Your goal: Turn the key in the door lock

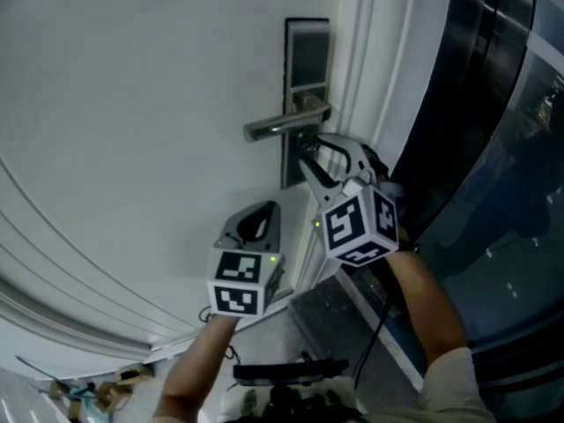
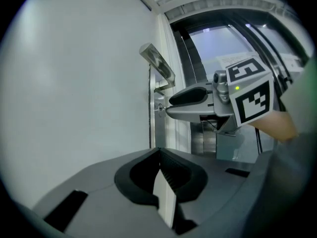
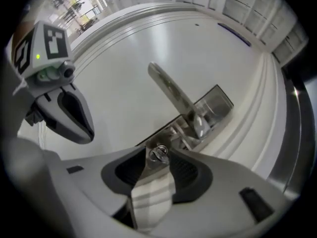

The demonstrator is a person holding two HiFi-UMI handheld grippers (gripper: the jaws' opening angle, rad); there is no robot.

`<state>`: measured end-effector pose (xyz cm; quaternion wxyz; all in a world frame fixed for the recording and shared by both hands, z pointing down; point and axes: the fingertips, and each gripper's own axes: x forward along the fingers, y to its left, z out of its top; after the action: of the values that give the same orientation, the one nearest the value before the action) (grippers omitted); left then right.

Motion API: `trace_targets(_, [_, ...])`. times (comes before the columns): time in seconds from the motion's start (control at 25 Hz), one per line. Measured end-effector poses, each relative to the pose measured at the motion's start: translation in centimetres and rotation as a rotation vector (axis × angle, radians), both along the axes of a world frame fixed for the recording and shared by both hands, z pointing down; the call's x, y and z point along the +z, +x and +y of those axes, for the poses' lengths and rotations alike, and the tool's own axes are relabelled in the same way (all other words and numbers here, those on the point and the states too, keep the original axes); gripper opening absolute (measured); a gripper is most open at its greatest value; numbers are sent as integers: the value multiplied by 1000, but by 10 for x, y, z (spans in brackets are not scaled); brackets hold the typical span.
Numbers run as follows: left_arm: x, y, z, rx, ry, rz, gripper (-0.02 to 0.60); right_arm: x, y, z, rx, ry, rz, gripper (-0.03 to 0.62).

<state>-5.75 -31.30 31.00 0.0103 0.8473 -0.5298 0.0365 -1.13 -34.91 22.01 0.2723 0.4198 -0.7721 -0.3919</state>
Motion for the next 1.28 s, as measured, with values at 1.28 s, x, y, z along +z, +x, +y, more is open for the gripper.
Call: trace_targets(1.28, [4,-2,-2,-5,-11,4,15,-14,11,-19,-120,-534,-823,25])
